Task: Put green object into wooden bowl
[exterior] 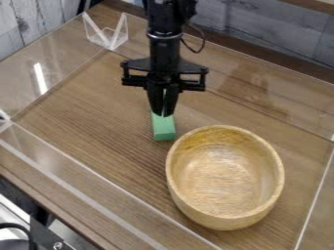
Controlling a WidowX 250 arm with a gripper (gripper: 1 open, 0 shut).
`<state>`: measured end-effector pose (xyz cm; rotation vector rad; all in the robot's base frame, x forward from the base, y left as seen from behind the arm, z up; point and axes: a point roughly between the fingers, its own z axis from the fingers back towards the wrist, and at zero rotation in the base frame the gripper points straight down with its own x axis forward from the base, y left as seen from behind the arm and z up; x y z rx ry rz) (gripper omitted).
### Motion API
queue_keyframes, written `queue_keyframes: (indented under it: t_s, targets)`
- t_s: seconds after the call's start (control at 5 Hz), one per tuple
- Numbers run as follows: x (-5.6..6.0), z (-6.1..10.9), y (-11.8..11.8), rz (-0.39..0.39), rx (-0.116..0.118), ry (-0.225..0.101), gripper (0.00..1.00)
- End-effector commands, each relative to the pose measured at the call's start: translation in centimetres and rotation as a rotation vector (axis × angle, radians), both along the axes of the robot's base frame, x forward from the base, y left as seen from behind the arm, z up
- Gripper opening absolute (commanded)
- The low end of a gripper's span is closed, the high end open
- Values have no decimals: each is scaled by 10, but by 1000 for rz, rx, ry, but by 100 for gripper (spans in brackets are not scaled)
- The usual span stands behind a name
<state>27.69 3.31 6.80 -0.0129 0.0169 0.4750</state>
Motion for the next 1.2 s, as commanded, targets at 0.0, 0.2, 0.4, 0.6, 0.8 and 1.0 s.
queue_keyframes:
  t_s: [0.0, 0.2, 0.4, 0.6, 0.8, 1.0]
  targets:
    - [7, 8, -3, 48, 12, -56, 100]
    - [7, 8, 8, 3, 10, -59, 100]
    - [8, 8, 20, -32, 17, -71, 0]
    - [10, 5, 28, -64, 24, -69, 100]
    - [14, 1, 23, -65, 26, -60, 0]
    - [19, -3, 17, -65, 28, -53, 100]
